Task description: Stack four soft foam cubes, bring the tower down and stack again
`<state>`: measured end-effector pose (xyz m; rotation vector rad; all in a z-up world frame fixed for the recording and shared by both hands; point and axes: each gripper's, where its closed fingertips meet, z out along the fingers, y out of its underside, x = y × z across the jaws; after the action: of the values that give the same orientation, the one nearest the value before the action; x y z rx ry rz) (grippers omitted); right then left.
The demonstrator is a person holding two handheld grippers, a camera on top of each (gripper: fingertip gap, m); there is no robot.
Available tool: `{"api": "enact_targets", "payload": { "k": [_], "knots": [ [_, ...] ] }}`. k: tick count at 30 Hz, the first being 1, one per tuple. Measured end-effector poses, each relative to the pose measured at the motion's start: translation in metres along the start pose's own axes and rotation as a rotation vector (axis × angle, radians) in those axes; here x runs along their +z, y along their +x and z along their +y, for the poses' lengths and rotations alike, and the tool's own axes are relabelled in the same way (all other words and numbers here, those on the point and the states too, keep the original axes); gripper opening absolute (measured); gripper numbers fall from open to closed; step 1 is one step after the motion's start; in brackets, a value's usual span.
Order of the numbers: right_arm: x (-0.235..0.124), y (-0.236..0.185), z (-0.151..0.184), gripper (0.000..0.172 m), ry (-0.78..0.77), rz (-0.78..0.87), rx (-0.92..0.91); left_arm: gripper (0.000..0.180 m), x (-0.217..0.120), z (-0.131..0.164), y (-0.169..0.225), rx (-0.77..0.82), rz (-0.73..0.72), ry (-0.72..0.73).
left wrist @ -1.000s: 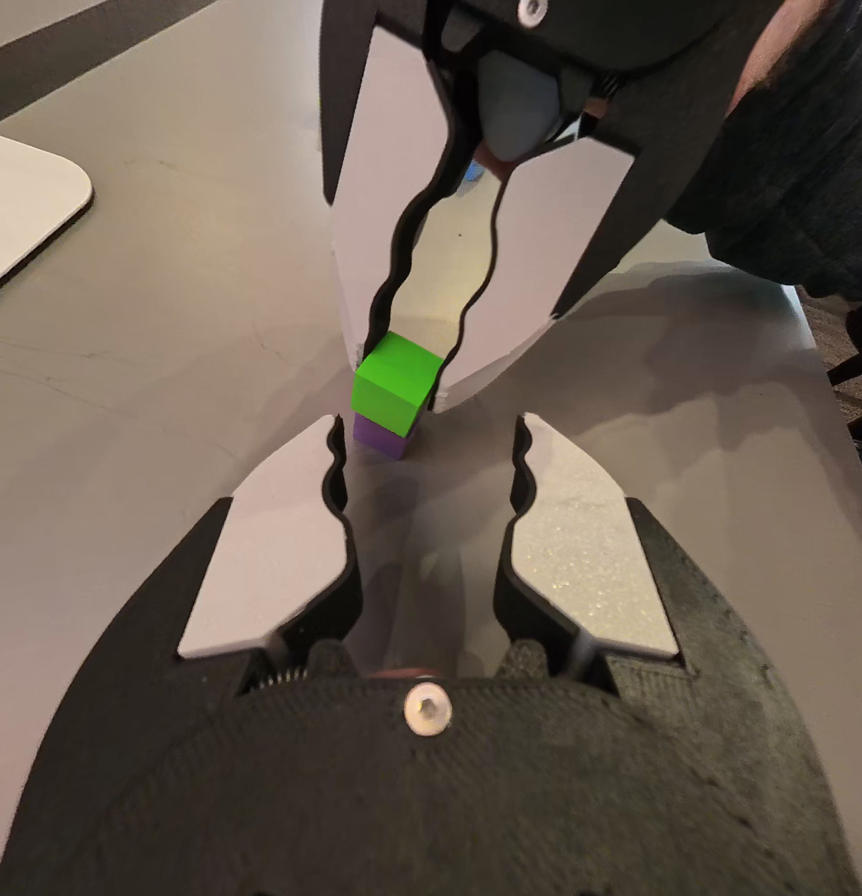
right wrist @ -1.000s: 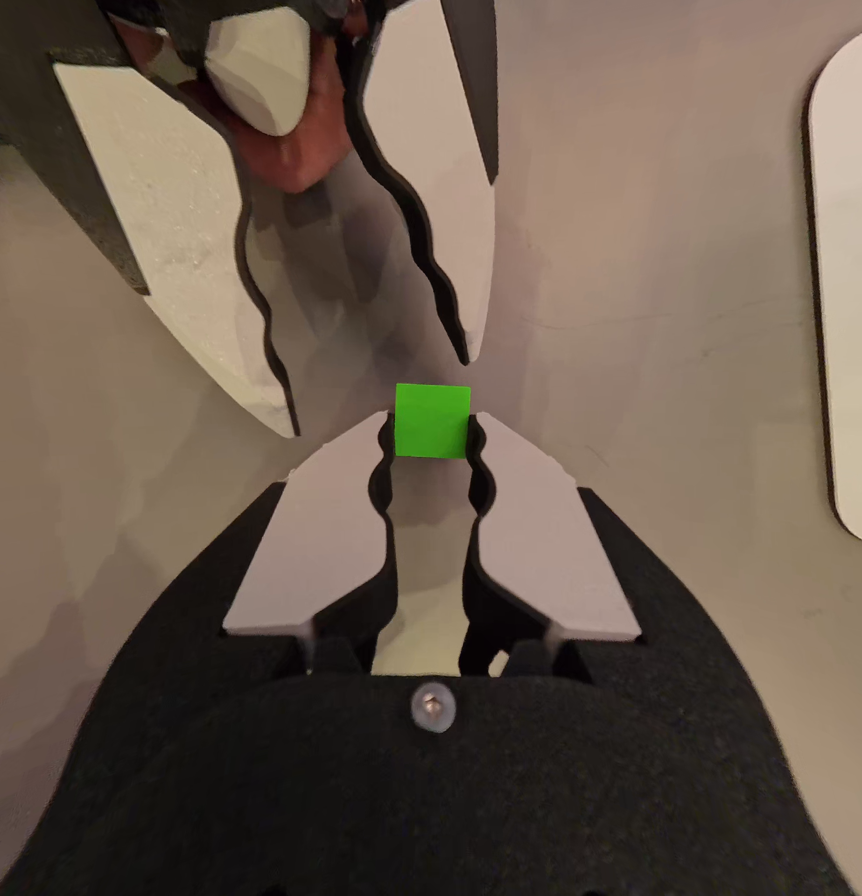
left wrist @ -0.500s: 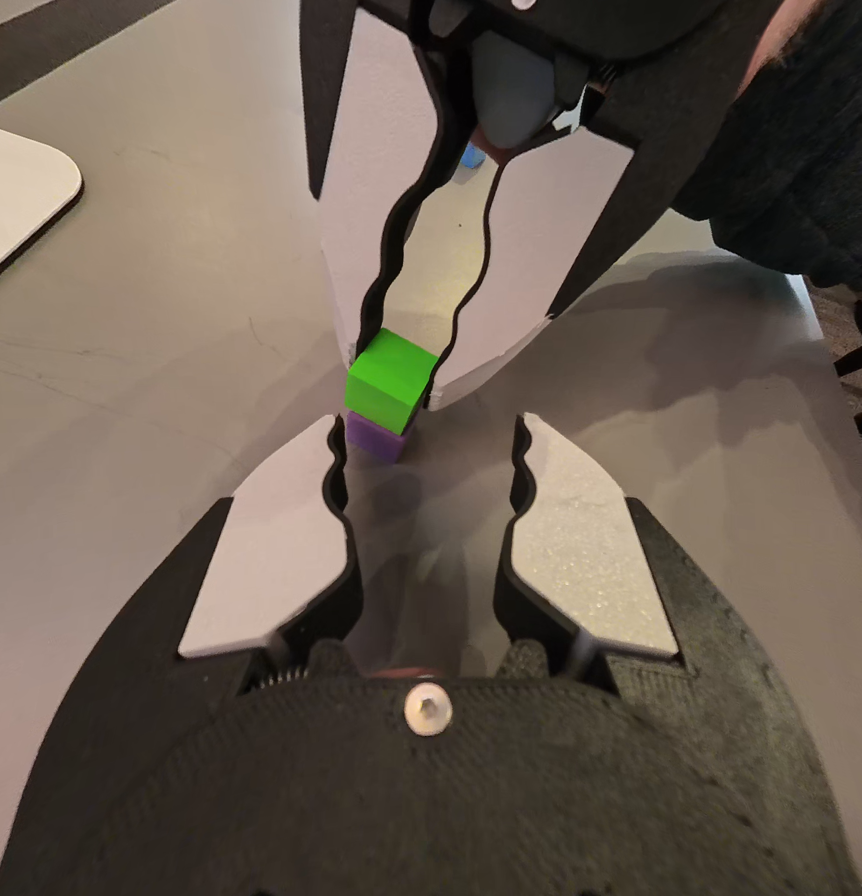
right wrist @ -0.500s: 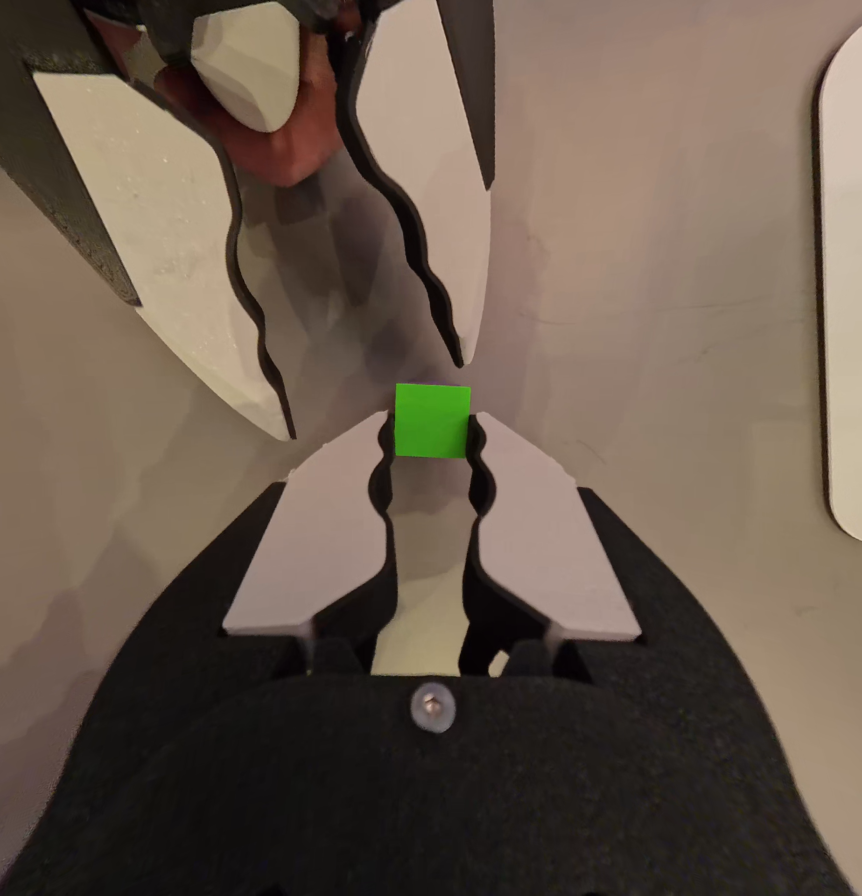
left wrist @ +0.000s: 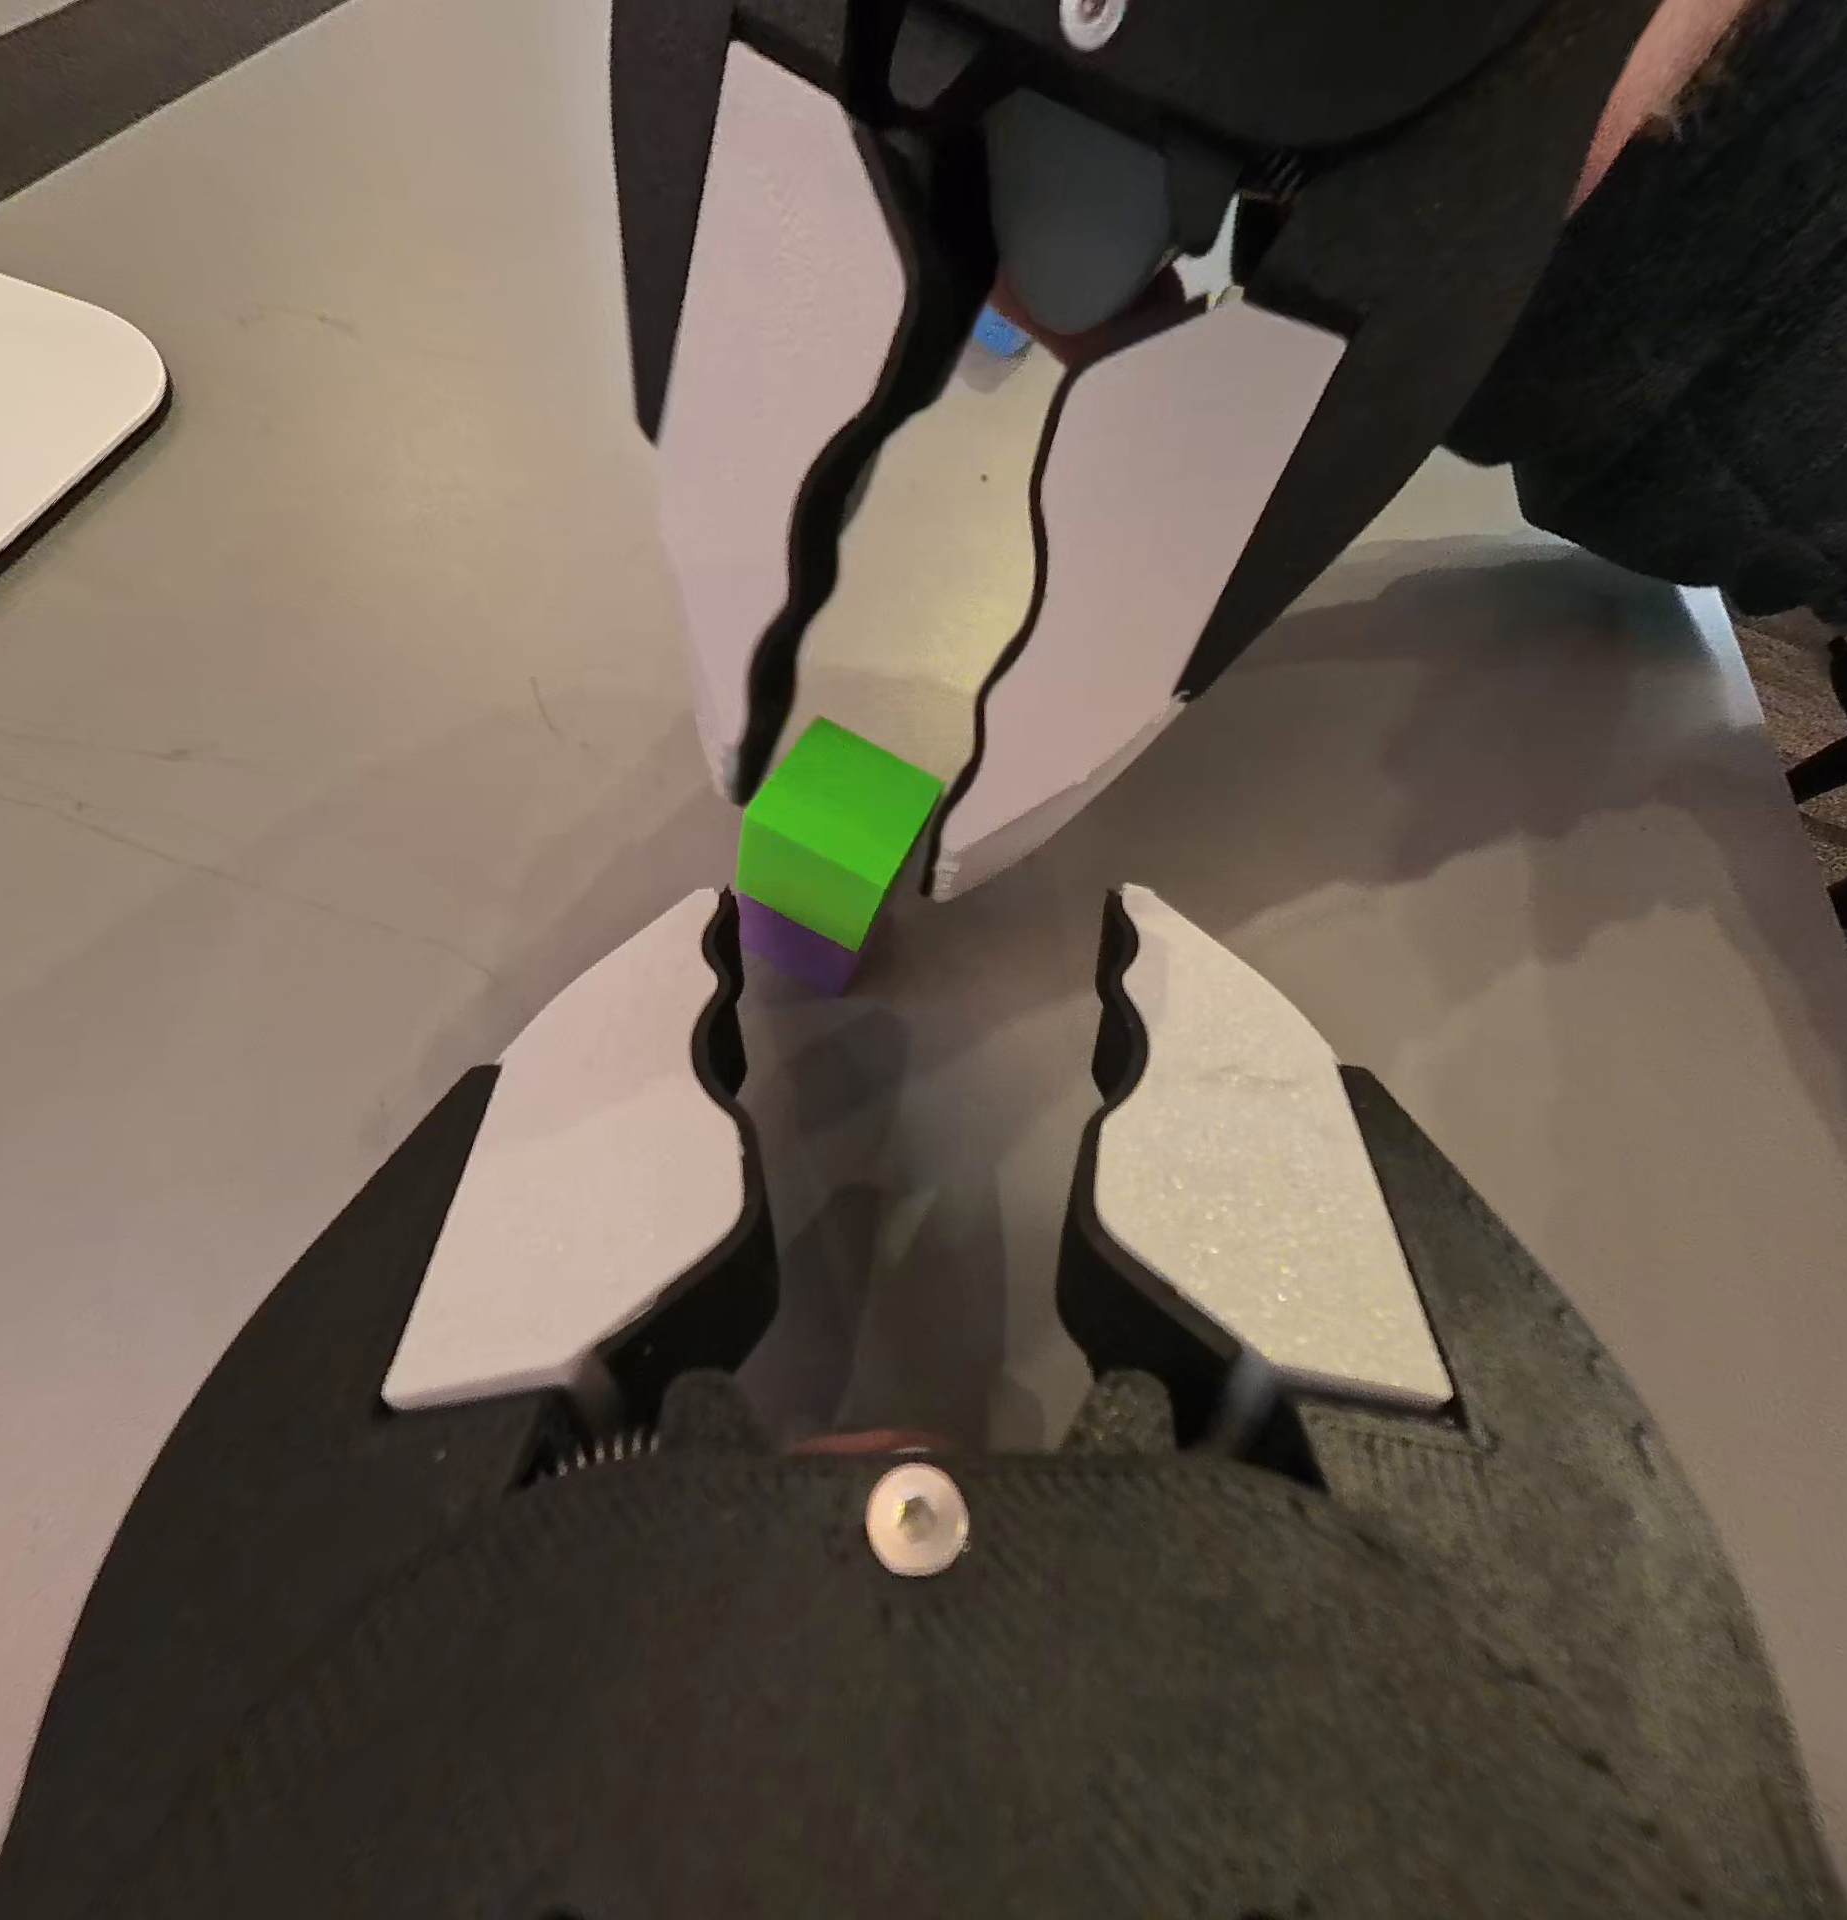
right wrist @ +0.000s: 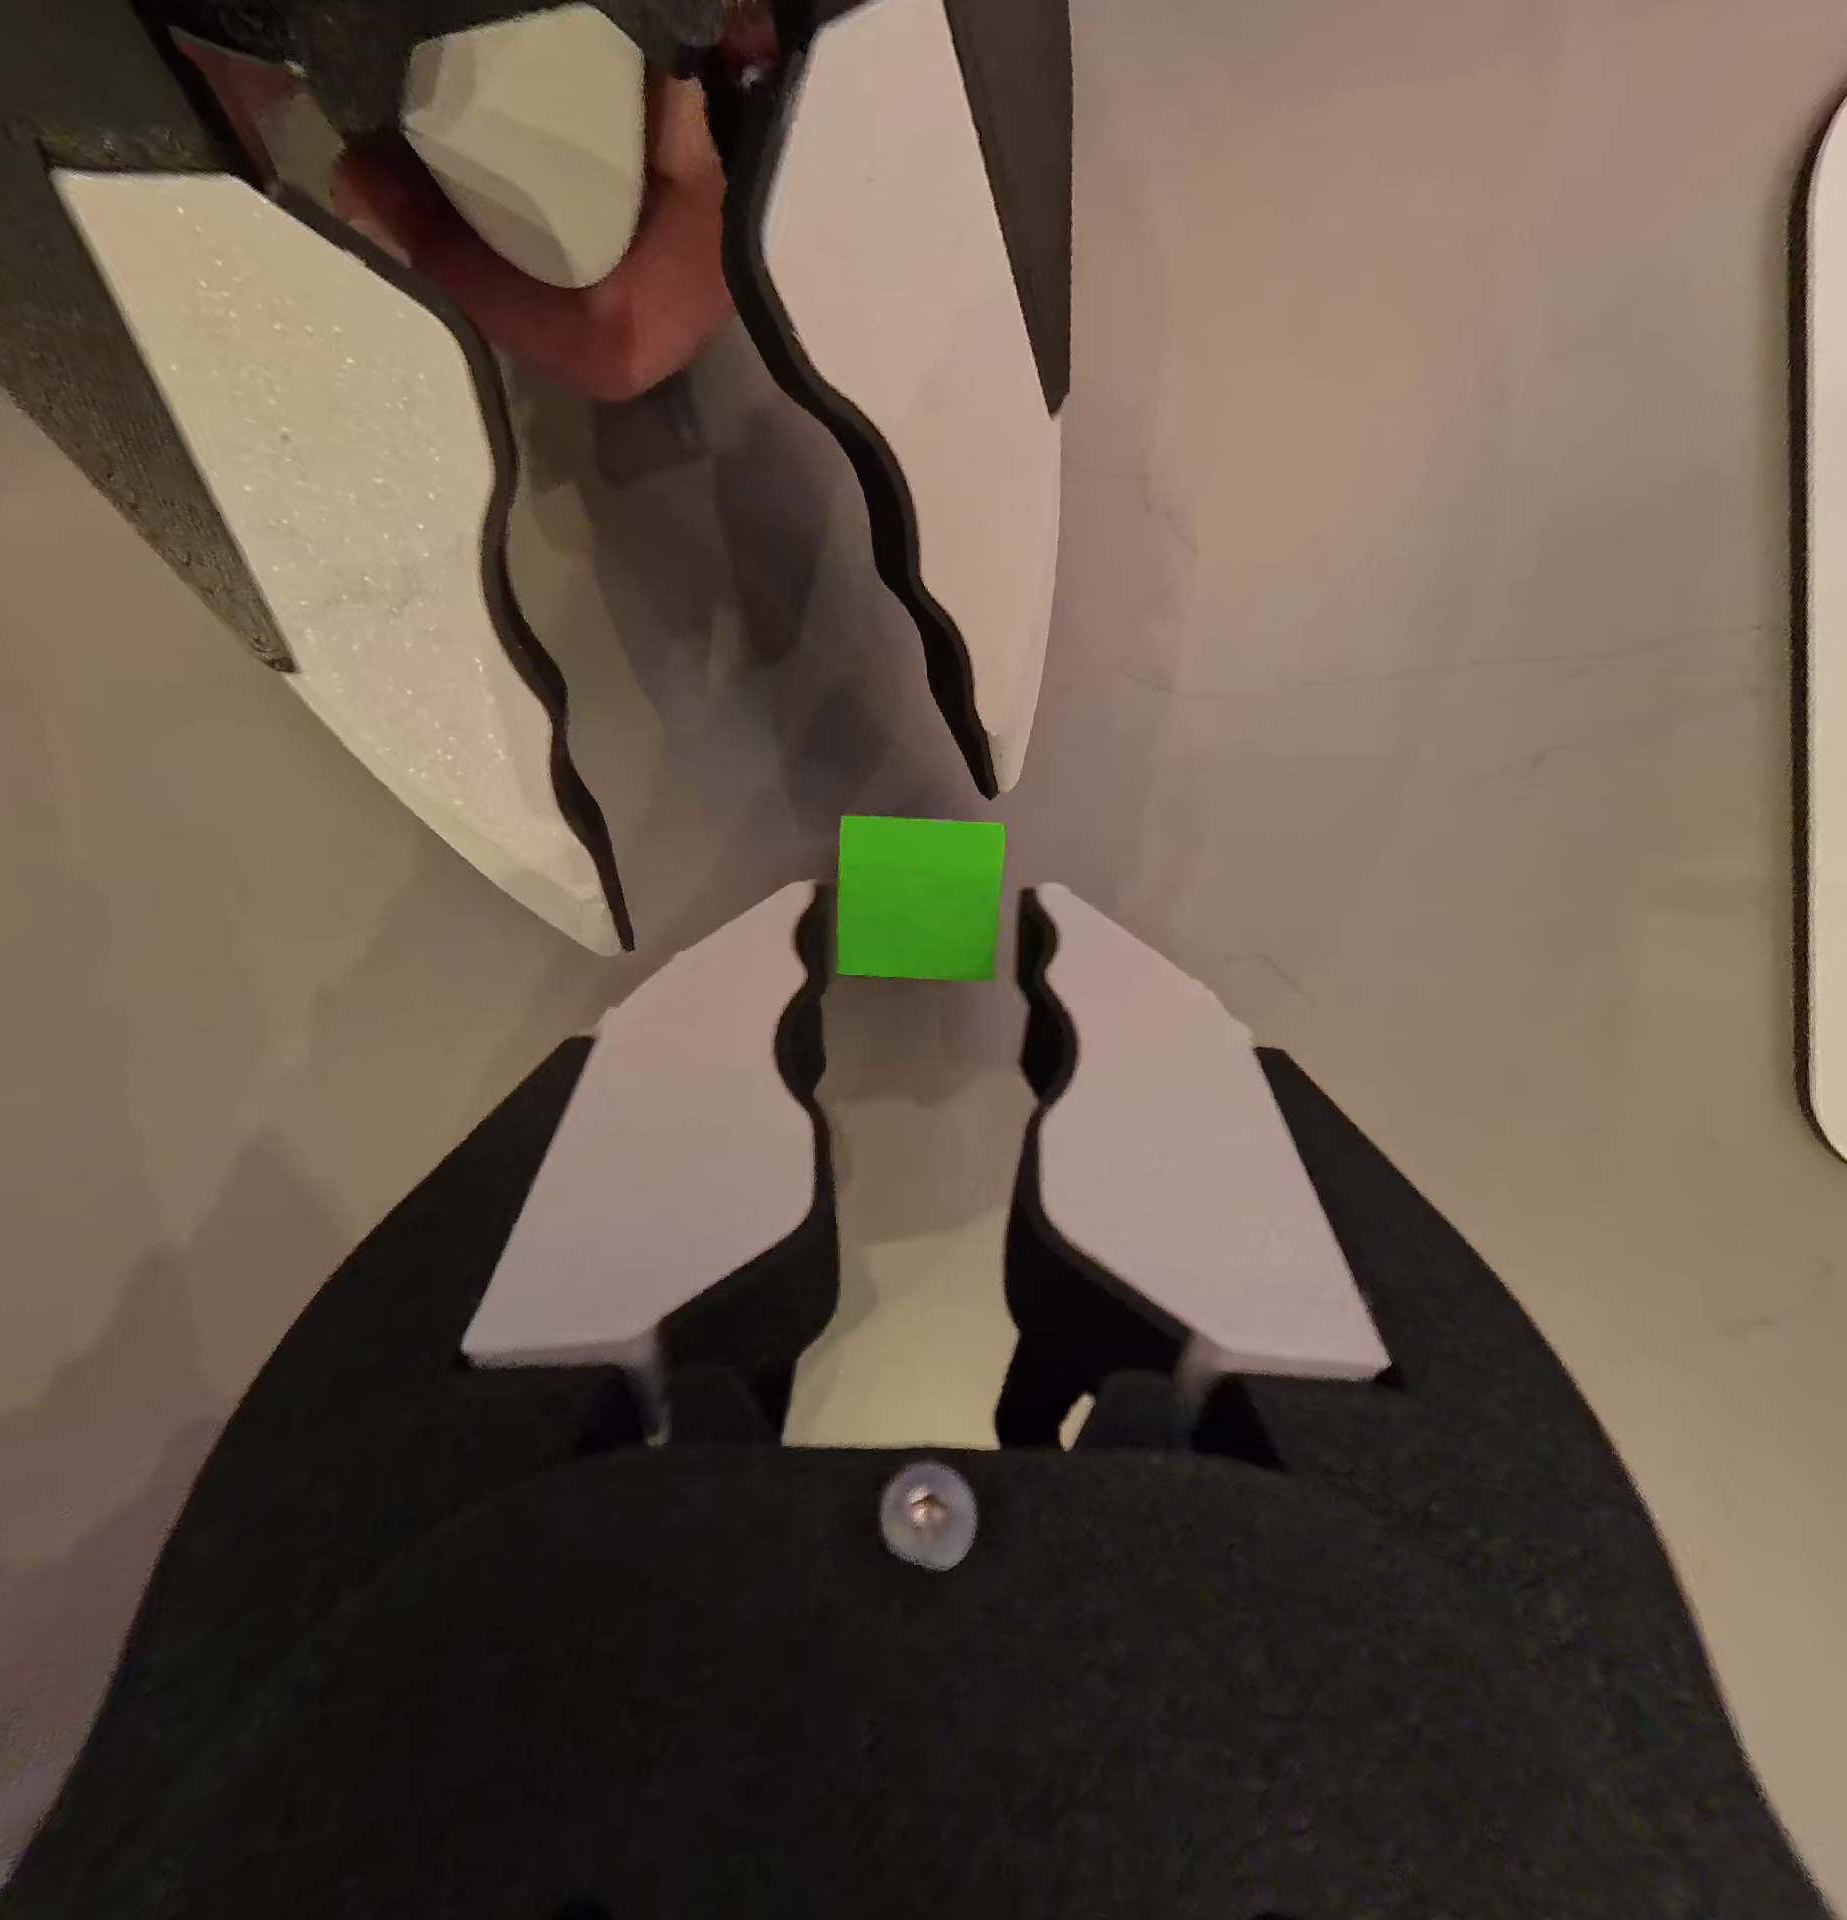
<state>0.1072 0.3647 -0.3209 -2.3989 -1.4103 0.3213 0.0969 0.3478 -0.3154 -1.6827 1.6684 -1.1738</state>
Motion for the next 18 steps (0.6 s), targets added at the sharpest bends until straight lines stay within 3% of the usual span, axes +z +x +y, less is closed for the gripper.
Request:
{"api": "enact_targets", "payload": {
  "k": [2, 8, 18],
  "knots": [
    [-0.001, 0.002, 0.002, 0.047, -0.010, 0.016, -0.001, 0.065, 0.000, 0.000, 0.000, 0.001, 0.000, 0.000],
    [-0.044, 0.011, 0.009, 0.047, 0.091, 0.082, 0.015, 0.065, 0.000, 0.000, 0.001, 0.004, 0.003, 0.001],
    [-0.085, 0.055, 0.160, 0.044, -0.077, 0.241, 0.209, 0.065, 0.000, 0.000, 0.000, -0.001, 0.002, 0.002]
  ]
}}
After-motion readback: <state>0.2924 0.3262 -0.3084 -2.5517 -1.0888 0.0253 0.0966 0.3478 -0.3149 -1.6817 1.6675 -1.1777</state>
